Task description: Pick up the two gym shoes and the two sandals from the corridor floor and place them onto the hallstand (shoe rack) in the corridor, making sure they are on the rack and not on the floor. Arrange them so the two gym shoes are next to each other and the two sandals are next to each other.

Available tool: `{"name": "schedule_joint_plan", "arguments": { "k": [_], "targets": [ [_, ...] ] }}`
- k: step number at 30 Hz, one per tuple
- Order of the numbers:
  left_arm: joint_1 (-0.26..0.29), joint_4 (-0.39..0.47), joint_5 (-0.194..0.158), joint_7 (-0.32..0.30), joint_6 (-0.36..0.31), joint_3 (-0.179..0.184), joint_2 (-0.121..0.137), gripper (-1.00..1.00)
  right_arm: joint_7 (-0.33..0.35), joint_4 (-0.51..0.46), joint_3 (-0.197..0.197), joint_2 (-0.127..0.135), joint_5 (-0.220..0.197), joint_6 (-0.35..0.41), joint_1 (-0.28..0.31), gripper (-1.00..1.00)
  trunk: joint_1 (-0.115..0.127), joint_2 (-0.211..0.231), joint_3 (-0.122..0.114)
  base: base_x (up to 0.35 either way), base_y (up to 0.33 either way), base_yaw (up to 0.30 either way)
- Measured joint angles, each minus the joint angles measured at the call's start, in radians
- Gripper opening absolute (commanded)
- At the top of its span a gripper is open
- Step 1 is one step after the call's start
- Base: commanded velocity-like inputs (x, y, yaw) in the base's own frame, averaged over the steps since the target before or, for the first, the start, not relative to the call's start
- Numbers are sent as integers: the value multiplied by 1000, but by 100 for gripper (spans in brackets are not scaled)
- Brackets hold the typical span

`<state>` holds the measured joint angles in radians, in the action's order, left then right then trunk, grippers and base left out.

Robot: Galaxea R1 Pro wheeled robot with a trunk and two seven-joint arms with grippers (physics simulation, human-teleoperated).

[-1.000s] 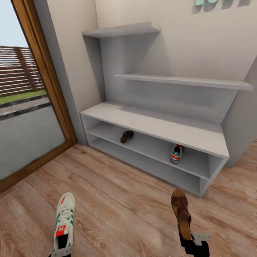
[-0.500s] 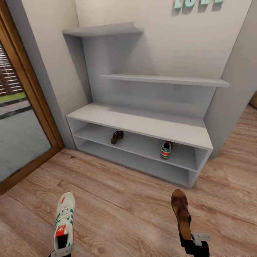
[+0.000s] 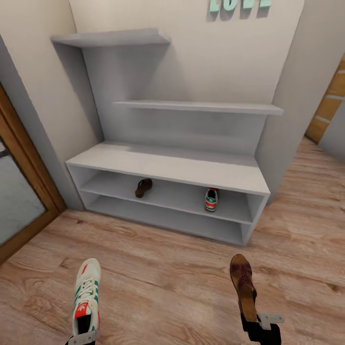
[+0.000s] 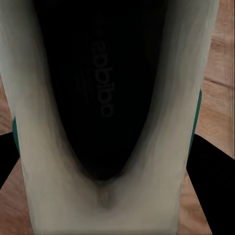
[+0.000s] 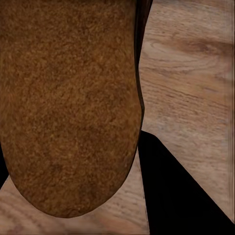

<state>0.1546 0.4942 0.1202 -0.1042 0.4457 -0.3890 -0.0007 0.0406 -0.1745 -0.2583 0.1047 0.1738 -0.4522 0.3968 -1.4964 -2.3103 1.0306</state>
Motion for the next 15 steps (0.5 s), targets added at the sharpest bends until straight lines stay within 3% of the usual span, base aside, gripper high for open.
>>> {"name": "schedule_joint_plan", "arguments": {
  "k": [15],
  "targets": [
    [1, 0, 1, 0, 0, 0, 0, -100, 0, 0, 0, 0, 0, -1, 0, -100, 0, 0, 0, 1, 3, -269]
  ]
}}
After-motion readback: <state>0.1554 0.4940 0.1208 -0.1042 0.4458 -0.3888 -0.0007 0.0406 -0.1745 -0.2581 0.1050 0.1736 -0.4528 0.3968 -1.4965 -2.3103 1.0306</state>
